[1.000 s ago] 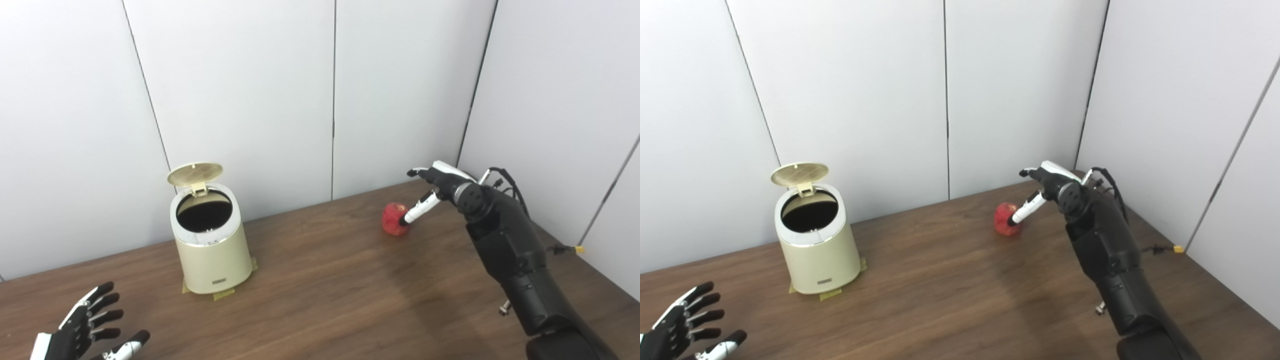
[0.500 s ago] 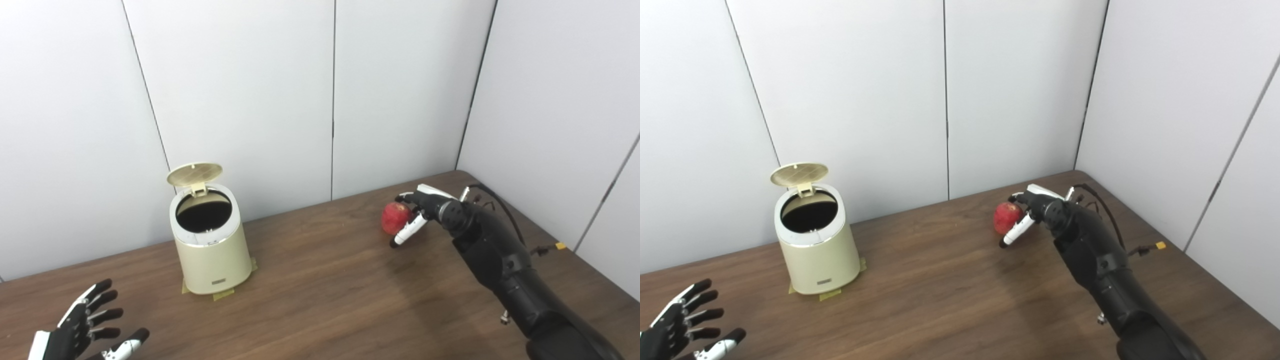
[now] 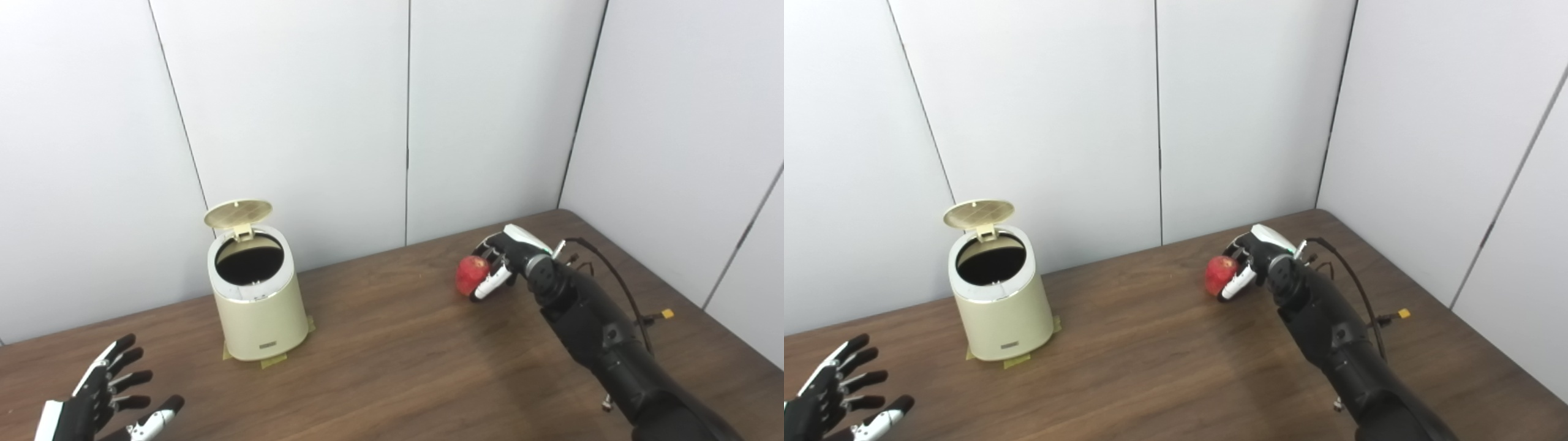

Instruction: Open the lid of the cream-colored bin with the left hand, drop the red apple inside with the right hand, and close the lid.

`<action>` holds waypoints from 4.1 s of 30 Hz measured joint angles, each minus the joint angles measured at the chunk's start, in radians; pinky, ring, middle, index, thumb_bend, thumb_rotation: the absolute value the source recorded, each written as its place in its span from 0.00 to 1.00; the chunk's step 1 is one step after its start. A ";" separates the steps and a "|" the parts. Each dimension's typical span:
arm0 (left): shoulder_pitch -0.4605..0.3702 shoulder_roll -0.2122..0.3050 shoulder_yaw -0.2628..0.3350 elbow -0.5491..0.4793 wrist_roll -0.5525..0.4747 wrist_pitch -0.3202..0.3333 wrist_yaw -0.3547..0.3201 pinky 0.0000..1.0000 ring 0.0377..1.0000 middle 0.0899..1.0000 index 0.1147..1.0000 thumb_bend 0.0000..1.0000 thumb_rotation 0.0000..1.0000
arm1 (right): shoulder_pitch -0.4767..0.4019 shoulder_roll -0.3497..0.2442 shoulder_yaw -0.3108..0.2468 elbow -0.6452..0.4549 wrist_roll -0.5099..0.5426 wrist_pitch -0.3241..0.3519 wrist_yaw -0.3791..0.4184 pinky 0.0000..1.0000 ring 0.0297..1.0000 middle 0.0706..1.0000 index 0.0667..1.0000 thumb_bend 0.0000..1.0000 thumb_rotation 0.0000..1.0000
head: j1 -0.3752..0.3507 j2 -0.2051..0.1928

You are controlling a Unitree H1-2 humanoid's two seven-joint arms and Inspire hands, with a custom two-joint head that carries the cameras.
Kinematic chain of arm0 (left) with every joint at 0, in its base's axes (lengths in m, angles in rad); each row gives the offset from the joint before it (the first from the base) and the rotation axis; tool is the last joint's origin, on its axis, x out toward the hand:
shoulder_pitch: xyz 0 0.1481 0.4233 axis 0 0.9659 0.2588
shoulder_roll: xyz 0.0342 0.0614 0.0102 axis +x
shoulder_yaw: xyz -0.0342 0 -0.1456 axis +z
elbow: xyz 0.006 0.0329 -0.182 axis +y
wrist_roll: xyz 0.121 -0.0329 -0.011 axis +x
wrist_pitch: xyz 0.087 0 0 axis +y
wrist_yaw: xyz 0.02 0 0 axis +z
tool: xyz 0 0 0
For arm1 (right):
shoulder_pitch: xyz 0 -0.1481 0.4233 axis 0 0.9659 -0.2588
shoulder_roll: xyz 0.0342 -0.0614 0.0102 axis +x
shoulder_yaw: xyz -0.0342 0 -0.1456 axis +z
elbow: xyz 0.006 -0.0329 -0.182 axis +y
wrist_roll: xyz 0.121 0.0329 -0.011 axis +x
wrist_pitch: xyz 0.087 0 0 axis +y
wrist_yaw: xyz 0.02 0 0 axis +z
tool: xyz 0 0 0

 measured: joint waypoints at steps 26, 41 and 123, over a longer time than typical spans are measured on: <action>0.012 -0.005 -0.018 0.071 -0.034 -0.043 -0.001 0.70 0.78 0.85 0.90 0.68 0.00 | 0.039 0.057 -0.005 -0.250 0.098 -0.187 -0.210 0.33 0.39 0.44 0.49 0.52 0.00 | 0.201 -0.005; 0.012 -0.057 -0.062 0.177 0.028 -0.138 0.056 0.67 0.78 0.85 0.89 0.72 0.10 | -0.075 0.169 0.080 -0.378 0.096 -0.151 -0.085 0.32 0.36 0.43 0.51 0.51 0.00 | 0.385 -0.026; -0.008 -0.107 -0.089 0.199 0.098 -0.177 0.113 0.67 0.76 0.84 0.86 0.69 0.15 | 0.096 0.365 0.003 -0.477 0.396 -0.280 -0.060 0.53 0.64 0.78 0.75 0.77 0.31 | 0.488 -0.006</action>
